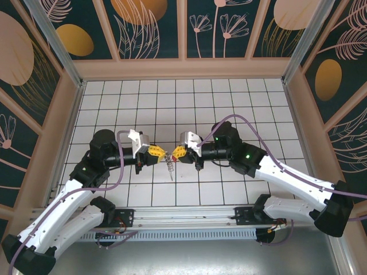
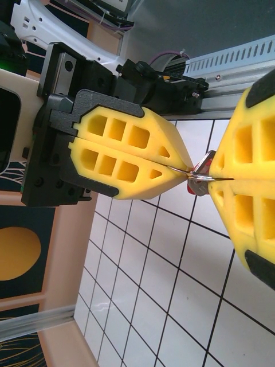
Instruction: Put the keys on the keyring
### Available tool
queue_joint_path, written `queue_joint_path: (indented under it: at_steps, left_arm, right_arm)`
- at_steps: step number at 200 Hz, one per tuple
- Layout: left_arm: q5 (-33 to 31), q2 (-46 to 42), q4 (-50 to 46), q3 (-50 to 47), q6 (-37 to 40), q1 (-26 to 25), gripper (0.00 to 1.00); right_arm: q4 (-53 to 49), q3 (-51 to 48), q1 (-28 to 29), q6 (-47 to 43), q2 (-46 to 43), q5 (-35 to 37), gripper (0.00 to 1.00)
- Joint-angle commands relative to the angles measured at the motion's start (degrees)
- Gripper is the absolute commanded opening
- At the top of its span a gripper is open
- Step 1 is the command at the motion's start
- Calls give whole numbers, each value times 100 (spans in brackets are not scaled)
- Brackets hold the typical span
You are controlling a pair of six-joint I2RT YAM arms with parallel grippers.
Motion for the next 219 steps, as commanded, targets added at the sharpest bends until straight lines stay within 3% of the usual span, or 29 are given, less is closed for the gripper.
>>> queue_joint_path:
  at_steps: [1, 219]
  left_arm:
    - [95, -56, 214, -20, 99, -21, 0]
    - [85, -60, 176, 2, 131, -23, 0]
  right_arm:
    - [-26, 184, 34, 41, -65, -156, 0]
    - [-24, 395, 34, 84, 149, -188, 0]
